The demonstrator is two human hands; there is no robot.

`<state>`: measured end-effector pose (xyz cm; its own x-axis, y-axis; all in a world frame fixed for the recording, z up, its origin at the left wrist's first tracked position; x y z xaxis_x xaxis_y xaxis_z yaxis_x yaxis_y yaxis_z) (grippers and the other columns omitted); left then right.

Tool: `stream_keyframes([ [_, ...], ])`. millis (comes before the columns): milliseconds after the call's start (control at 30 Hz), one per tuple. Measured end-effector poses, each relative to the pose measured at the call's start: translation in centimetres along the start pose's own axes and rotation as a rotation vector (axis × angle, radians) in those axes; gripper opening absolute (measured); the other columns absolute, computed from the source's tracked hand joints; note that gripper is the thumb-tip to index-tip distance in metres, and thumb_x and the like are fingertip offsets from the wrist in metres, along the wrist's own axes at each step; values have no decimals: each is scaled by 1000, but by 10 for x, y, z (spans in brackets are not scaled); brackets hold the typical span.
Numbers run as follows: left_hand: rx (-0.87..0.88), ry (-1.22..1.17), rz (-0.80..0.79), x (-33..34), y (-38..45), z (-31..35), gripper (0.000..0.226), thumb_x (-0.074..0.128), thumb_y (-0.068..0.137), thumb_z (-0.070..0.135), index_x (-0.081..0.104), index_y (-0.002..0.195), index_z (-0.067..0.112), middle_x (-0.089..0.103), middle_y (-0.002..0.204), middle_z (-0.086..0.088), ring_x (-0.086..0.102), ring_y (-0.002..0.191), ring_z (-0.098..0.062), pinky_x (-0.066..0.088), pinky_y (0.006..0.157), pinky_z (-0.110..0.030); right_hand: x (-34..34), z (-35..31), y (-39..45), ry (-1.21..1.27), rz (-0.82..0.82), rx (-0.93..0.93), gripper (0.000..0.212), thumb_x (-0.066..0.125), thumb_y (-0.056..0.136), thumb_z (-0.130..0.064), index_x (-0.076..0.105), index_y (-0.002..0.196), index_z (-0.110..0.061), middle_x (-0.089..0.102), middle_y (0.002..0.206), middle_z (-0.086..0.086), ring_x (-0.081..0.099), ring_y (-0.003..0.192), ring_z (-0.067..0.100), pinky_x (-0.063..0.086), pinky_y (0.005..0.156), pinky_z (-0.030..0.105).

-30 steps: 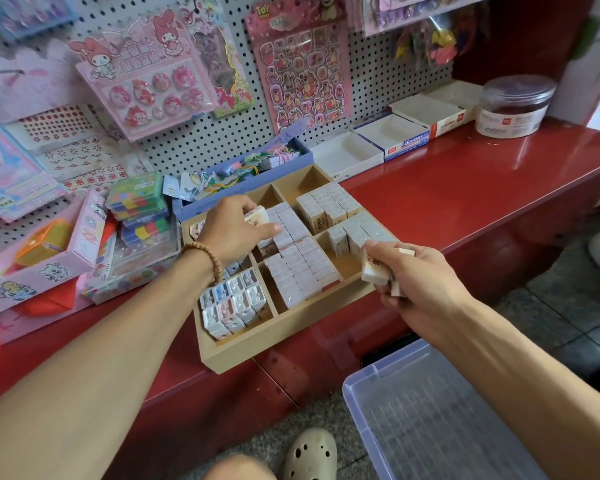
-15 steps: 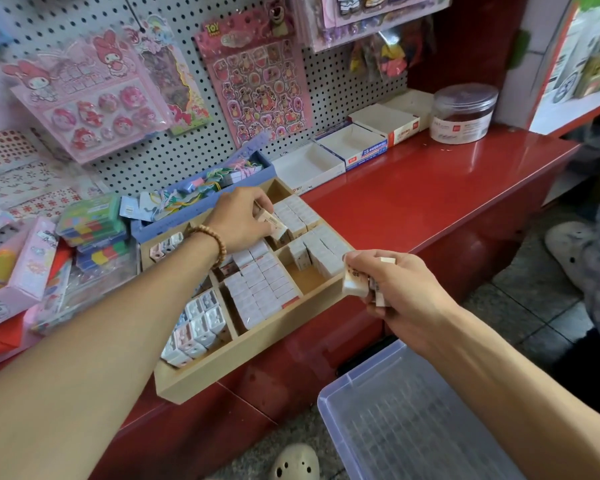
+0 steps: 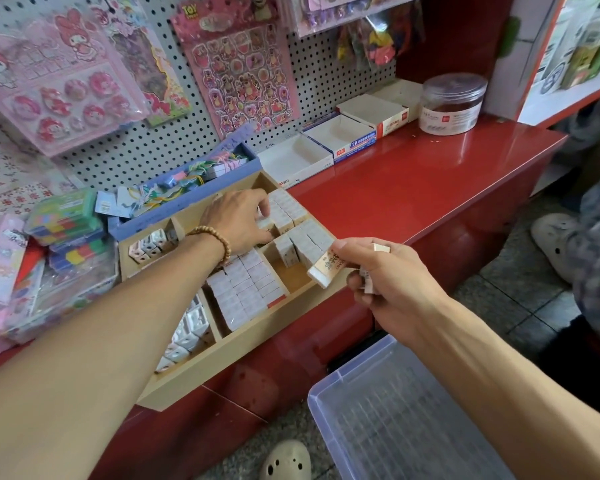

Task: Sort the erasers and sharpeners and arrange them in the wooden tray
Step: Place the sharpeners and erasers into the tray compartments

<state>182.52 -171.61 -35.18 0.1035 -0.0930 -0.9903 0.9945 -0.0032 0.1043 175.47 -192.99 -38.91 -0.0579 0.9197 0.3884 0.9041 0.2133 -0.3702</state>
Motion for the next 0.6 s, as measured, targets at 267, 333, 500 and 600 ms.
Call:
stream_keyframes([
  [267, -35, -151, 84, -15, -14, -7, 18, 73, 83, 27, 62, 97, 22, 60, 86, 3, 59, 83, -16, 51, 73, -33, 4, 0, -2, 70, 38, 13, 4, 72, 89, -11, 72, 89, -7, 70, 77, 7, 46, 48, 10, 30, 40, 22],
  [333, -26, -311, 137, -24, -29, 5, 10, 67, 89, 28, 66, 92, 18, 65, 82, 1, 62, 76, -14, 53, 72, -30, 6, 0, -2, 89, 62, -3, 2, 72, 89, -12, 72, 89, -10, 70, 77, 5, 46, 47, 9, 31, 40, 22],
  [500, -31, -852, -267, -33, -68, 46, 19, 74, 84, 25, 69, 96, 11, 73, 79, -11, 70, 70, -19, 57, 61, -28, 17, -1, -5, 142, 48, -46, 2, 72, 89, -13, 72, 91, -12, 69, 72, 2, 48, 47, 10, 31, 41, 23],
  [600, -32, -928, -257, -36, -71, 53, 15, 77, 81, 7, 69, 92, 11, 72, 76, -7, 69, 68, -19, 61, 67, -35, 23, -3, -6, 169, 20, -65, 11, 73, 90, -22, 69, 90, -11, 67, 76, 4, 52, 48, 10, 33, 44, 23],
])
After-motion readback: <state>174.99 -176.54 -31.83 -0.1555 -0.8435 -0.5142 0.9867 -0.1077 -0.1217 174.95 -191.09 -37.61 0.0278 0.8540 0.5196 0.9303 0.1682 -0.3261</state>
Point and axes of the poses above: each hand's wrist, its own y-axis towards the middle knuckle, its own x-axis out of the palm, z = x × y, the point moved 2 cm from there along y, towards the middle knuckle
